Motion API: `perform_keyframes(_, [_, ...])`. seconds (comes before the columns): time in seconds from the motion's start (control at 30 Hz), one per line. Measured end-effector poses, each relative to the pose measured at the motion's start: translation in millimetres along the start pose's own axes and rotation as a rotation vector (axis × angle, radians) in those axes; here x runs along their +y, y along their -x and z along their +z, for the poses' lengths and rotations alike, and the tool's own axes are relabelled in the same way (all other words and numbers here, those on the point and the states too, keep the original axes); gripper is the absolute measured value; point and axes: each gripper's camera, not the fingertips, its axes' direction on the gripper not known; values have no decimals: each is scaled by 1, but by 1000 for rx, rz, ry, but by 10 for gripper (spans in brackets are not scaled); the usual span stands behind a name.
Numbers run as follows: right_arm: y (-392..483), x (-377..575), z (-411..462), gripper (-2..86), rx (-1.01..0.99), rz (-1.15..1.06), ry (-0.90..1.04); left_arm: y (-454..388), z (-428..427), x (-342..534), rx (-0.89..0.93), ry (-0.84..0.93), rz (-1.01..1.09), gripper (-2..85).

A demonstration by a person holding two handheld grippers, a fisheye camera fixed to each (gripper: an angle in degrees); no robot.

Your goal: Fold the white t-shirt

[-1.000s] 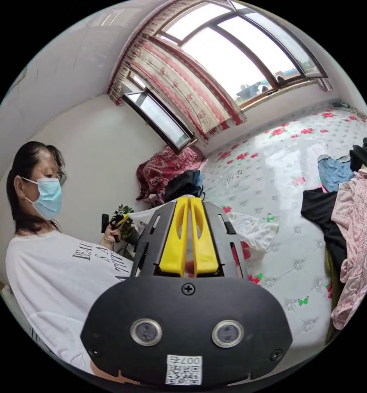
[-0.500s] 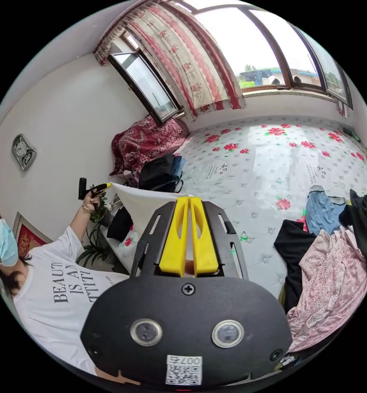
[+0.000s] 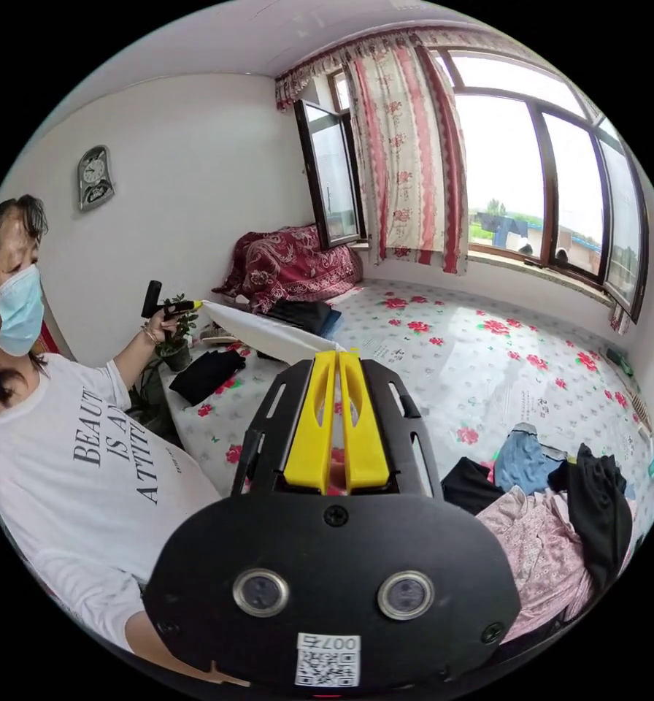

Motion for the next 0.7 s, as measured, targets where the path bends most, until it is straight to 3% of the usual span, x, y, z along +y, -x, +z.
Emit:
perform_keyframes(0.4, [-41, 287, 275, -3, -103, 415, 609, 105, 139, 294, -138, 518, -513, -10])
perform_keyframes(0.7, [-53, 355, 320, -3, -142, 457, 706, 97, 124, 326, -160, 613, -440, -10])
